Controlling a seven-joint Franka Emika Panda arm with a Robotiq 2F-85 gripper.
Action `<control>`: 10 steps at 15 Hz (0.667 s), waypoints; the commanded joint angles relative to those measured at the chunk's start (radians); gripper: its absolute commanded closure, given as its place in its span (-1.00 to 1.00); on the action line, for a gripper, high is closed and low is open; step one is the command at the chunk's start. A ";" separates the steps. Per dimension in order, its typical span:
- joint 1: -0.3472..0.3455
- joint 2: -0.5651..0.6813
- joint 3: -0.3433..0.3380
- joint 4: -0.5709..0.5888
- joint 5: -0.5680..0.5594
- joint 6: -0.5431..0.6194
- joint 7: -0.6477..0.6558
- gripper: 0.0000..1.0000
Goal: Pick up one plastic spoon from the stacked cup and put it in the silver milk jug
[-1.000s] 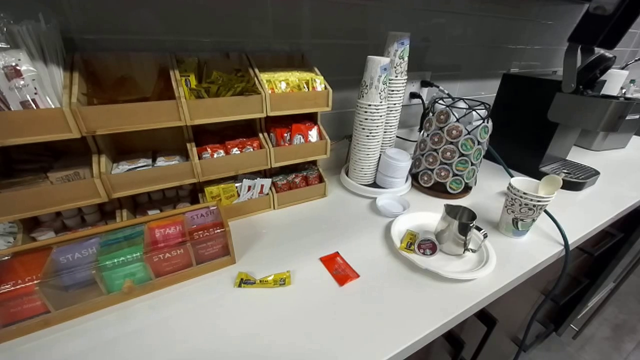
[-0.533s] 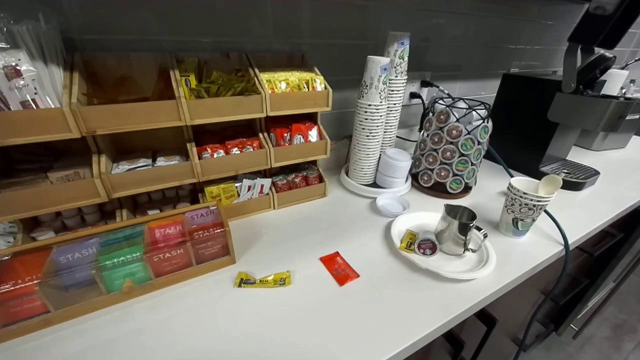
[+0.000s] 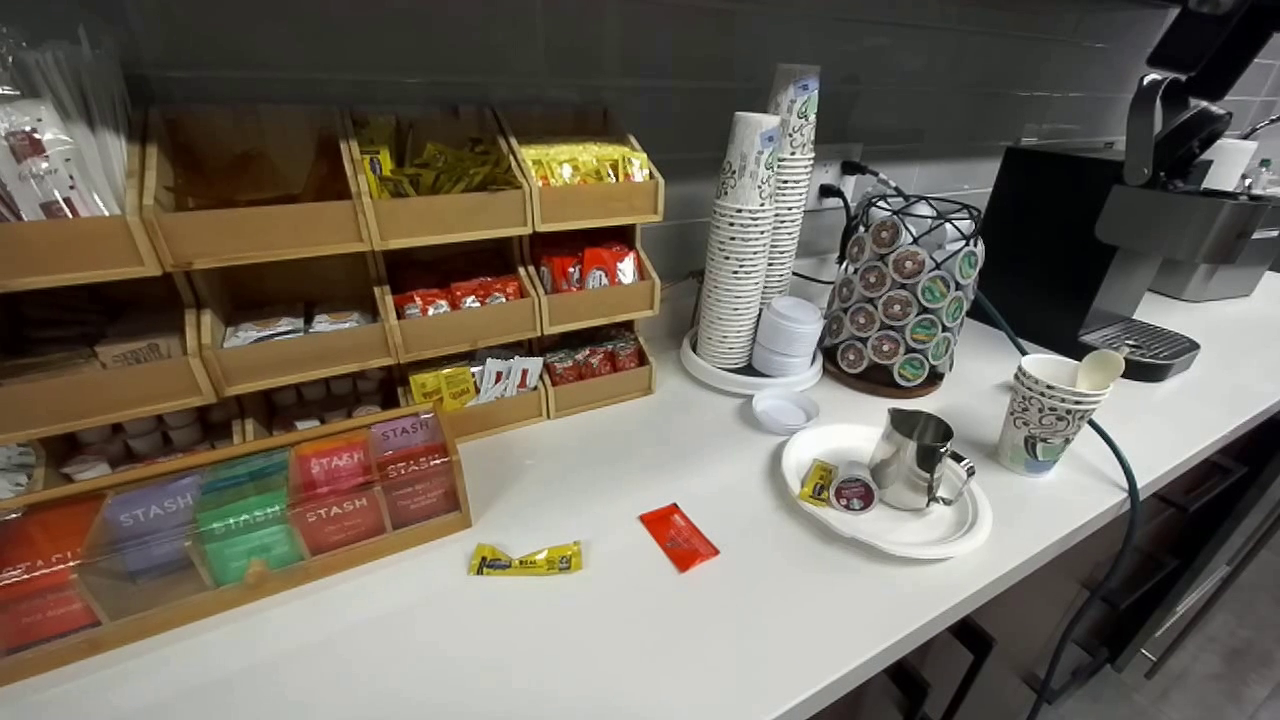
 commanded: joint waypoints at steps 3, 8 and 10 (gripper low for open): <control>-0.074 0.006 -0.046 -0.074 -0.005 0.042 0.017 -1.00; -0.104 0.019 -0.044 -0.063 -0.015 0.021 0.026 -1.00; -0.104 0.019 -0.041 -0.063 -0.016 0.021 0.032 -1.00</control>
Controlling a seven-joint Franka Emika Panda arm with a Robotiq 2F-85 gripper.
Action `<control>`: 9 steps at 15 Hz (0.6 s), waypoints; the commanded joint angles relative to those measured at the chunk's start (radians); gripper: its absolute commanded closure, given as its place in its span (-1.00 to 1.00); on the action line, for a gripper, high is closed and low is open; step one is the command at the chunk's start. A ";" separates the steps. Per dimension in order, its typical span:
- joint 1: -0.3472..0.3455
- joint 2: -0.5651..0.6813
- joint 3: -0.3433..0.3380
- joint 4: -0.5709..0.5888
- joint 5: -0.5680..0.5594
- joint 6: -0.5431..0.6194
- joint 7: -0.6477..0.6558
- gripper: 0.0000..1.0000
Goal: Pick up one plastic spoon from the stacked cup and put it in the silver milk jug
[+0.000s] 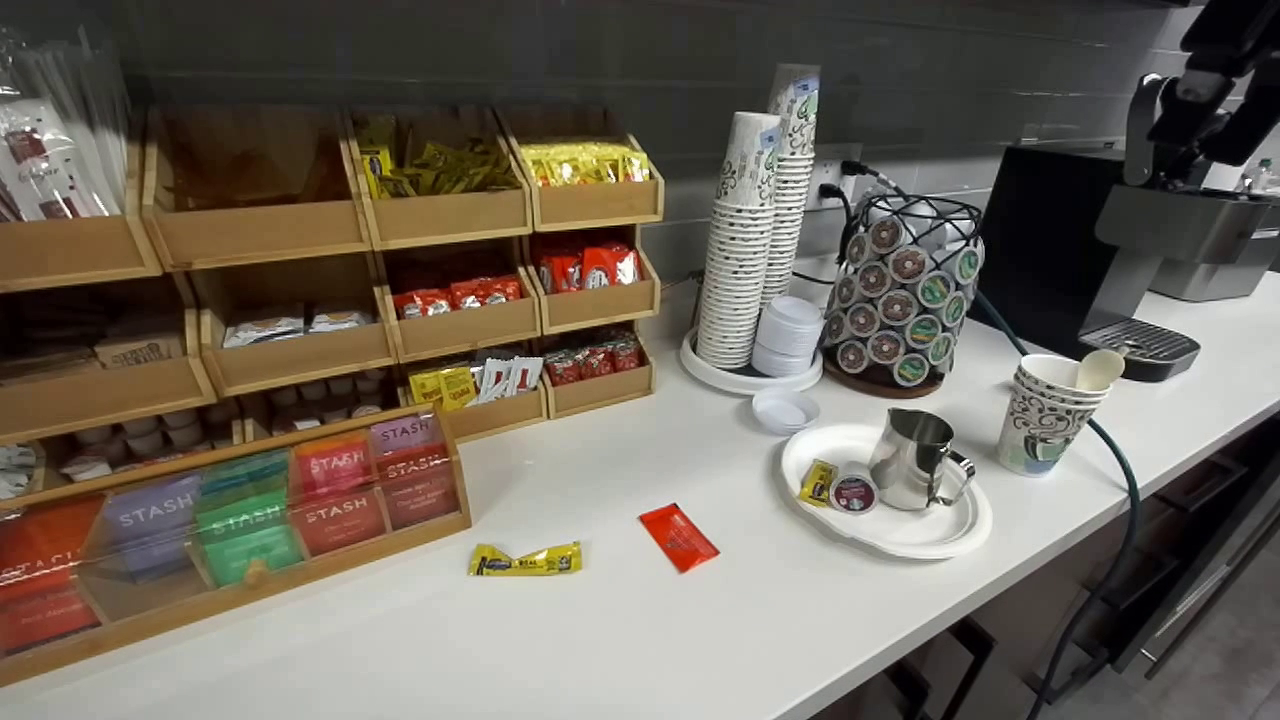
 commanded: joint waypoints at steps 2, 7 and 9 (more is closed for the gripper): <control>-0.002 0.001 0.003 0.002 0.000 -0.002 0.002 -1.00; -0.046 0.035 -0.070 -0.026 -0.092 -0.025 -0.141 -1.00; -0.084 0.068 -0.099 -0.032 -0.174 -0.031 -0.186 -1.00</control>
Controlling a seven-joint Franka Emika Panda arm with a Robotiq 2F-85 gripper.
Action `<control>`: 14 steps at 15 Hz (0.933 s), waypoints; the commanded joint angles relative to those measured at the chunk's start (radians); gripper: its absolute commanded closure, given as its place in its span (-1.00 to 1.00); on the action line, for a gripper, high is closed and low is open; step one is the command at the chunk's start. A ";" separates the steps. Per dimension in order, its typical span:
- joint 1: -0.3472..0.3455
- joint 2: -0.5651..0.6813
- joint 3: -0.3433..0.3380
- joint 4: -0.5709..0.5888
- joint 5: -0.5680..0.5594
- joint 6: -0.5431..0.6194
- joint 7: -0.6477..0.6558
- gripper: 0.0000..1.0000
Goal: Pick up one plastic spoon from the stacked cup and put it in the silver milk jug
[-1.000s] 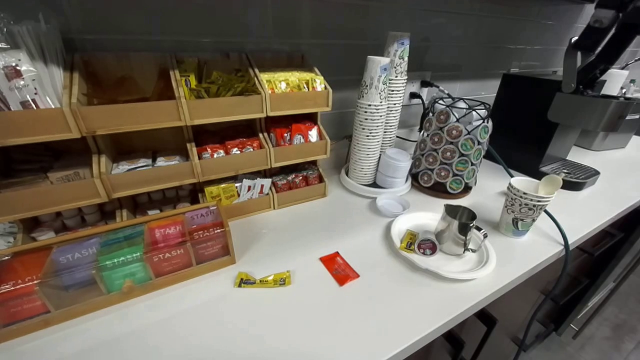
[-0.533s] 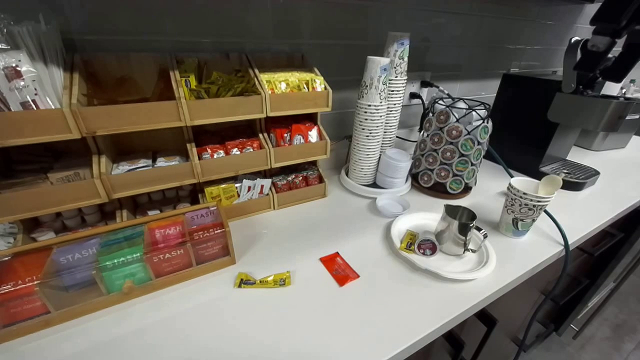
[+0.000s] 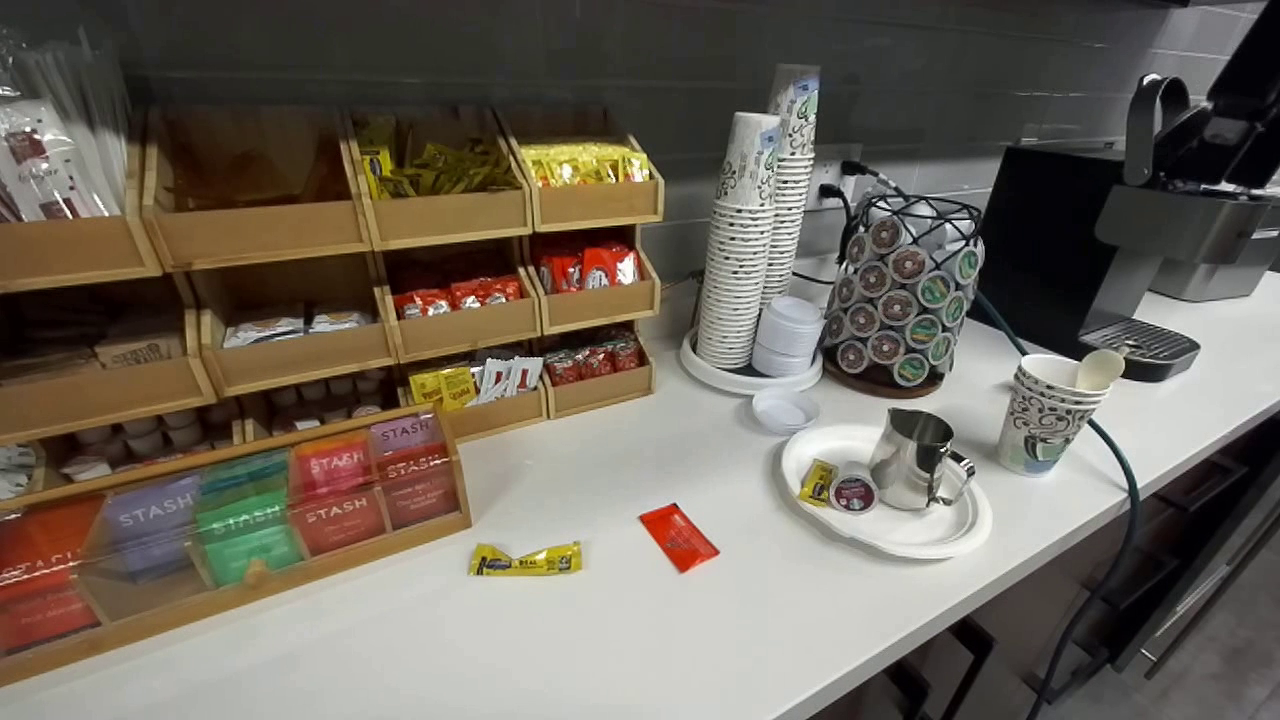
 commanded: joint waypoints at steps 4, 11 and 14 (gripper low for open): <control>-0.123 0.164 -0.083 -0.015 -0.255 0.047 -0.098 -1.00; -0.139 0.246 -0.095 0.002 -0.249 0.060 -0.083 -1.00; -0.105 0.274 -0.119 -0.016 -0.205 0.127 -0.312 -1.00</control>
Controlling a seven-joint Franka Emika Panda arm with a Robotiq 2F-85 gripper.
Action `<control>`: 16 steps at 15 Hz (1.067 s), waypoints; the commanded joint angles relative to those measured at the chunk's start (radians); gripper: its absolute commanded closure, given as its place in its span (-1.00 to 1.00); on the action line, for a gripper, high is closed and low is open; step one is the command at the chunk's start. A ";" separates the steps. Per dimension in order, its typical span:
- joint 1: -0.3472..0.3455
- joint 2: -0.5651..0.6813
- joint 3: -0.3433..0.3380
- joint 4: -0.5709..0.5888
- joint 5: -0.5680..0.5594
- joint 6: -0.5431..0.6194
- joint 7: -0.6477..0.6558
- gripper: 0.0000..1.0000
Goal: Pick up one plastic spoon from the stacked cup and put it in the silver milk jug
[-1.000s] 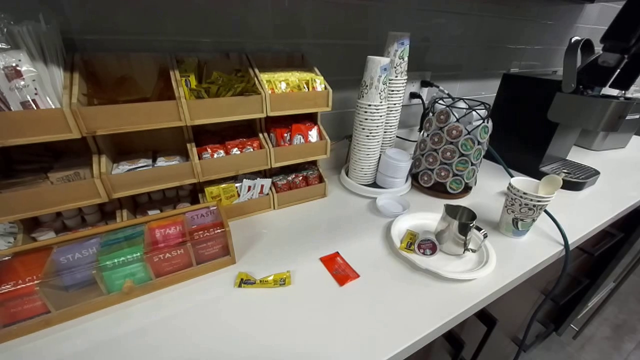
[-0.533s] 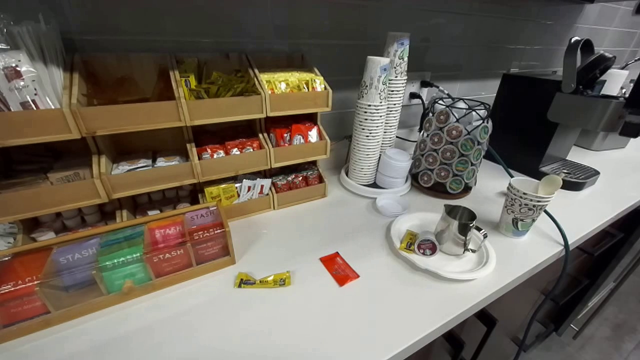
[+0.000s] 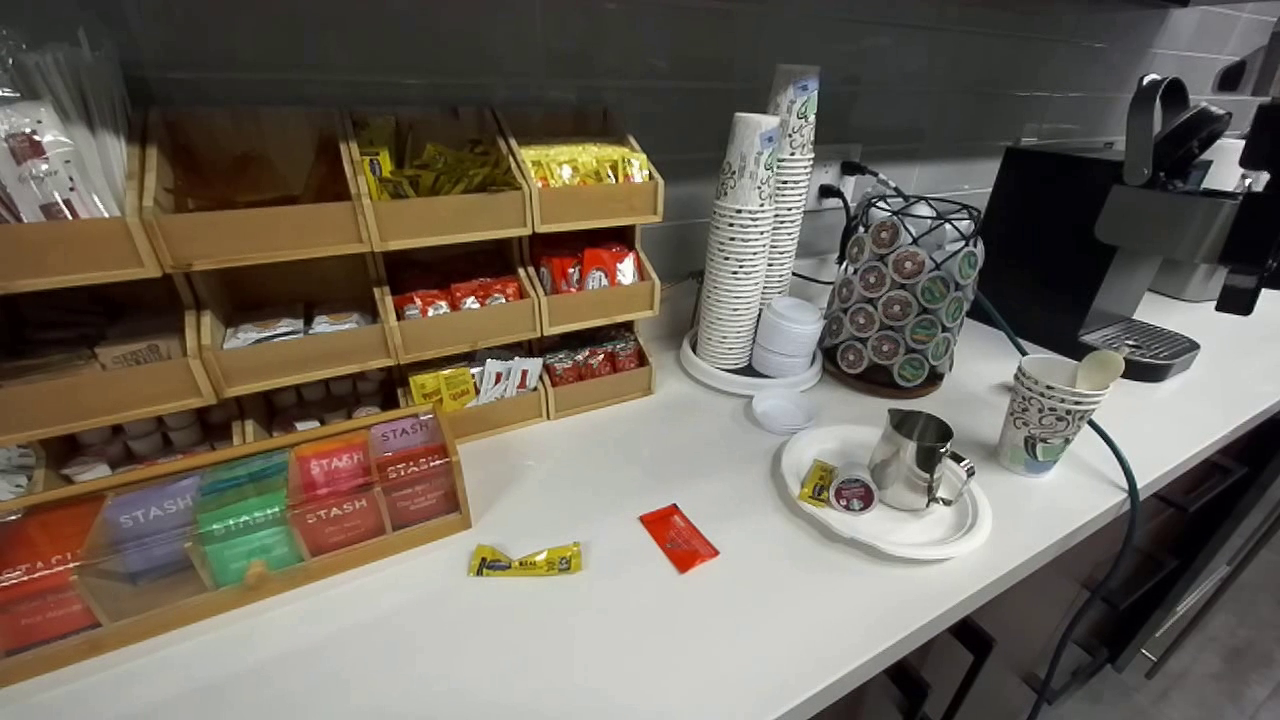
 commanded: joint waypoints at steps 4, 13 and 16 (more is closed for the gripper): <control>0.047 0.119 -0.061 0.012 0.155 0.120 -0.416 -1.00; 0.007 0.302 -0.034 0.131 0.280 0.145 -0.671 -0.80; -0.007 0.341 -0.027 0.165 0.274 0.169 -0.665 -0.76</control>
